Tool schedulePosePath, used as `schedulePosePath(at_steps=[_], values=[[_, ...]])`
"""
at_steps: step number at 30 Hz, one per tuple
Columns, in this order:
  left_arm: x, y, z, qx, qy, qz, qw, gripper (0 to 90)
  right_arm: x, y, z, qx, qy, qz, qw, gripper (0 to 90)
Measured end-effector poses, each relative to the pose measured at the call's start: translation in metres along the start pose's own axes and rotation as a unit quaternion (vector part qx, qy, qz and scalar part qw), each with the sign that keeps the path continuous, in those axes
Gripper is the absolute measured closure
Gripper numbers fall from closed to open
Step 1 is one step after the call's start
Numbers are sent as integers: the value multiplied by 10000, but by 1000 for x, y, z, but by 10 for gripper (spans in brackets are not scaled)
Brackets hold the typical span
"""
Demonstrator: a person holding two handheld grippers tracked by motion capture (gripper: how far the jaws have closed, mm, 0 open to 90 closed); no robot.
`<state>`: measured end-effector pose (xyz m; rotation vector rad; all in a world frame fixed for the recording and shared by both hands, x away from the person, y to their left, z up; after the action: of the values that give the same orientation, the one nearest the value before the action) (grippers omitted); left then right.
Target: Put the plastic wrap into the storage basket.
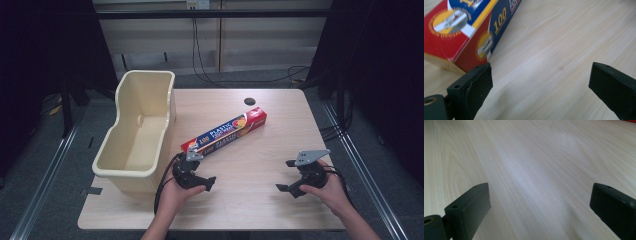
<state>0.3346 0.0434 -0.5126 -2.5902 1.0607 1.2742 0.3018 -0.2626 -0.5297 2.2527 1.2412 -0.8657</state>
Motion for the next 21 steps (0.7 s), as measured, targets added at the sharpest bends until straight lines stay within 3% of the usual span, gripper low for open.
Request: schedulePosePath(at_steps=[9, 16, 17, 19, 21], values=[[6, 3, -31, 35, -270, 102, 9996, 55, -6, 3, -1, 91, 81, 41, 9999, 45], [13, 10, -58, -12, -267, 268, 9993, 55, -6, 2, -1, 99, 95, -10, 9999, 57], [15, 10, -65, 98, -316, 283, 9991, 62, -6, 2, -1, 128, 74, -57, 9999, 58], [17, 11, -71, 56, -307, 345, 9989, 62, -5, 2, -2, 123, 125, -49, 9998, 58], [21, 11, -81, 70, -349, 274, 9990, 62, -5, 1, -3, 97, 127, -93, 9998, 62]])
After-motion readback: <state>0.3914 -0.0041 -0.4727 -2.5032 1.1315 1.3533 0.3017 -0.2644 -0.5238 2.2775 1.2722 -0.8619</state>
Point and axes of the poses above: each handheld gripper's, and its own axes: x roughly forward along the jaws, z roughly out of its underside, y roughly to its right, the point moved 7 cm from there along x, roughly forward along the jaws, and after that the axes turned 10 degrees about -x, right-handed, at the moved point
